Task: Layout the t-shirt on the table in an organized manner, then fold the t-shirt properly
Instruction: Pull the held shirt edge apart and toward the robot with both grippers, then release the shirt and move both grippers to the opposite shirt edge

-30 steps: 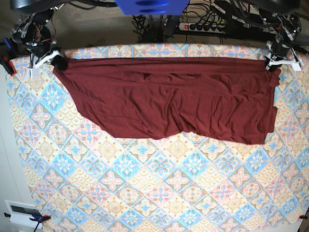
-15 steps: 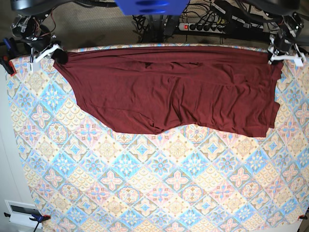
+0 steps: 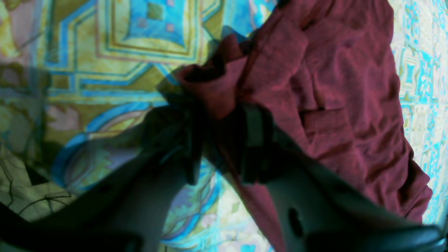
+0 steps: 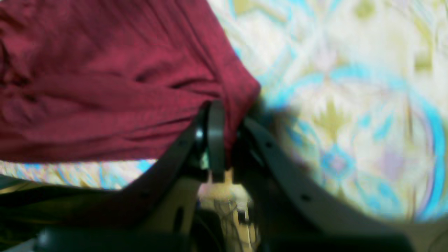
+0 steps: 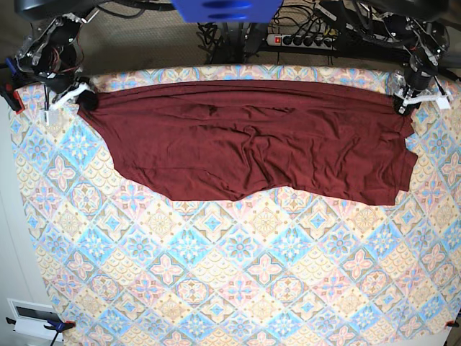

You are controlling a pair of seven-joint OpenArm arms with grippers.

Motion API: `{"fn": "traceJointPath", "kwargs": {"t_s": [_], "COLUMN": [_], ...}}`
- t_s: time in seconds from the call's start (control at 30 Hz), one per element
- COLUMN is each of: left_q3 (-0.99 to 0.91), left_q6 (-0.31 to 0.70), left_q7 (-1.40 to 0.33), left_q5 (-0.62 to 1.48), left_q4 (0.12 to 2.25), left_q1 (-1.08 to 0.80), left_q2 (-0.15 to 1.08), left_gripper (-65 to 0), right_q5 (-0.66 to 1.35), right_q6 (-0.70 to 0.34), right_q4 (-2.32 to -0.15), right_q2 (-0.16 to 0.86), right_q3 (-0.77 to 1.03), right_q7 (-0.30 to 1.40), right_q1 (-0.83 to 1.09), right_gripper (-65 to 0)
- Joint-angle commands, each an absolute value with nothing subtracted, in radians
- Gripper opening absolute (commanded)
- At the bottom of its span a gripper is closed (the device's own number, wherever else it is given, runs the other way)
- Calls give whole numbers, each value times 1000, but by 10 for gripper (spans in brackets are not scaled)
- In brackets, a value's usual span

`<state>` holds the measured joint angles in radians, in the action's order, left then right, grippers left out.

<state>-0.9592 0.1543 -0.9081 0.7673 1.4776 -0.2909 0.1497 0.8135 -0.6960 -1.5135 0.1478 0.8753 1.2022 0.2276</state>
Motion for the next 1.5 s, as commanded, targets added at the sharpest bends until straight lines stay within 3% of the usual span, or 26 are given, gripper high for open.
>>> {"fn": "traceJointPath", "kwargs": {"t_s": [0.0,0.27,0.37,0.57,0.87,1.07,1.3,1.47], "left_q3": [-964,-980,-1032,-1079,-1041,-921,-800,-725], "left_q6": [125,127,128,128,128,127,127,127], "left_q7": [-923,-923,-924,-923,-920,-917,-905,-780], "left_q5": [719,727,765,846,828,624,487,403], "left_q4": [1483,1486,1509,1517,1514,1511,1349,1196], "left_q1": [-308,-329,-341,-344,-189,5,208,309], "left_q2": [162,163,163,213,328,343,337,340], "left_gripper": [-430,-361,-358,-359,-359,-359,-359,-357], "right_q5": [829,797,797,796,791,789,727,693], "right_q6": [-698,-698,-698,-698,-698,-698,-698,-698], "right_q4": [-1535,-1546,-1552,-1646,-1710,-1716,-1716,-1716], "right_q2": [170,170,170,170,186,297,314,315], "right_q3": [881,898,935,947,928,716,618,616], "right_q7": [1185,1185,1188,1181,1190,1187,1182,1185], "right_q1": [228,254,277,280,274,183,111,87], "right_gripper": [-648,-478,-450,-448,-448,-448,-449,-449]}}
